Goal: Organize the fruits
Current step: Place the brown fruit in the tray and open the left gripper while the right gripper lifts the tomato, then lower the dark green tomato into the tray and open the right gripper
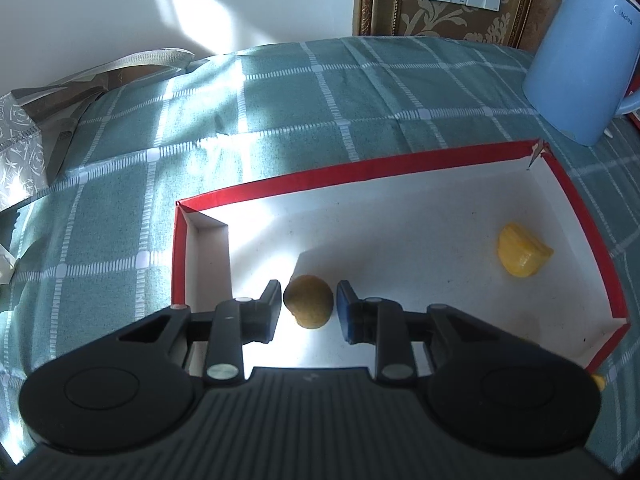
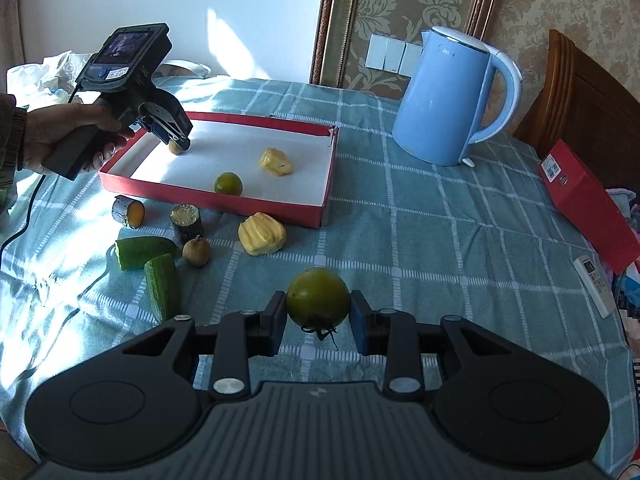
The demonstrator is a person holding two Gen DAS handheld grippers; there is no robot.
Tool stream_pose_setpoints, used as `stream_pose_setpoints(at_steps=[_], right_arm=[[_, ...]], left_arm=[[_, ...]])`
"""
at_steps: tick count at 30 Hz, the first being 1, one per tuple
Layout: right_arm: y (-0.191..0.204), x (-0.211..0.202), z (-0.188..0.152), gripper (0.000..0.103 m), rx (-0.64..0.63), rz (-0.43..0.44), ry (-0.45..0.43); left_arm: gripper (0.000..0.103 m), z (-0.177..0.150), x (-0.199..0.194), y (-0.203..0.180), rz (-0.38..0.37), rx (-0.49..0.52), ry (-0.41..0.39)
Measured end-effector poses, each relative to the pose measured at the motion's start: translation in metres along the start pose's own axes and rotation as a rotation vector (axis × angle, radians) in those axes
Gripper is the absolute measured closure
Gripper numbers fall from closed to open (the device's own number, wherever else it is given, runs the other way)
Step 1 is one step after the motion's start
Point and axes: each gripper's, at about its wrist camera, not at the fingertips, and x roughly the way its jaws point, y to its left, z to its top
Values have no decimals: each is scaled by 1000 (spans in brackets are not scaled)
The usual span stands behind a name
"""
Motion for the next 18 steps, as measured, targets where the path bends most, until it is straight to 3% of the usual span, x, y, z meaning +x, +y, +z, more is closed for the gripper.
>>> stream_pose_setpoints(at_steps=[2, 3, 9, 13, 18], right_arm=[[1, 1, 3, 71, -4, 2, -4], [2, 2, 5, 71, -5, 6, -8], [4, 15, 19, 71, -12, 37, -44], [4, 36, 40, 71, -8, 66, -76], [6, 75, 73, 71, -32, 100, -98]], left_arm=[[46, -1, -6, 1, 12, 0, -22], [43, -1, -12, 2, 16, 5, -41], [41, -19, -67, 7, 15, 28, -125], [38, -61, -103, 6, 27, 7, -150], [27, -114, -140, 2, 41, -23, -146]])
